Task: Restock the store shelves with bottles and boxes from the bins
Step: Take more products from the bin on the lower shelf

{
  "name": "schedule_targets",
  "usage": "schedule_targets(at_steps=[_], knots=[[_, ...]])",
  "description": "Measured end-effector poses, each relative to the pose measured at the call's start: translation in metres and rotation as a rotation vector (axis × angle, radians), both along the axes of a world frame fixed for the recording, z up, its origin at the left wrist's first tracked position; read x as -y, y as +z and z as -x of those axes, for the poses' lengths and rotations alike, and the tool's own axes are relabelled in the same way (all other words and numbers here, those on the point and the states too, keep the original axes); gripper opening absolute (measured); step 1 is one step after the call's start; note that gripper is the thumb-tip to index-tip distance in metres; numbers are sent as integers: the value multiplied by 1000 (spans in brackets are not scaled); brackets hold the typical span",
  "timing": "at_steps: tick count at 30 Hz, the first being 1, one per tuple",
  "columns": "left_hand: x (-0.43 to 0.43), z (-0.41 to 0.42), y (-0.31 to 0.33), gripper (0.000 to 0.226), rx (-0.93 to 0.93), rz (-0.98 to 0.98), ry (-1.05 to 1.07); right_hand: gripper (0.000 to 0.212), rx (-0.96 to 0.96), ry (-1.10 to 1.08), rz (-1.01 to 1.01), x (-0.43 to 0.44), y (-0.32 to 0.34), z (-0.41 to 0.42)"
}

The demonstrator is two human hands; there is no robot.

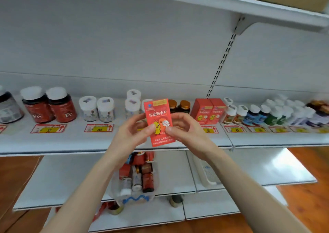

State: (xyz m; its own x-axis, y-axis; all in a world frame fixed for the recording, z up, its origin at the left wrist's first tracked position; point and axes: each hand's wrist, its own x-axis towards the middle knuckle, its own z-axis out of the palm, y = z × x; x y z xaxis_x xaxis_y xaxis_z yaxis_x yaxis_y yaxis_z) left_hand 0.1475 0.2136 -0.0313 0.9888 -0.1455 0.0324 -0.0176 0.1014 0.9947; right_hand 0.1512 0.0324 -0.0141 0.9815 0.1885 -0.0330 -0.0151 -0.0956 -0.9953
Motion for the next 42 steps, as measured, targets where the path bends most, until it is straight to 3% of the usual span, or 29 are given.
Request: schedule_targets(at_steps=[4,10,15,17,21,25,30,33,39,42], knots=[[29,4,-5,47,57,44,-68,36,1,-32,65,31,0,12],[83,-9,-15,55,115,-4,-136,36,193,-78,320,84,33,3],[136,-30,-13,59,132,32,-102,28,186,-48,258,131,44,-23],[154,-41,-14,63,169,-47,13,28,206,-66,206,150,51,-36],[177,-49,-37,43,265,-394,357,32,271,-131,108,175,74,-75],[176,-45,-86,38,298,-830,277,31,320,-73,95,177,76,-126],[174,-40,-109,36,425,-1097,145,37,306,-12,145,171,56,-185],[173,-40,-113,36,419,-1196,111,38,257,9,184,169,41,-207],[177,-41,-107,30,496,-1139,209,38,179,109,400,172,10,-223],[178,-40,-107,31,448,-1166,210,39,106,164,513,175,4,-226]])
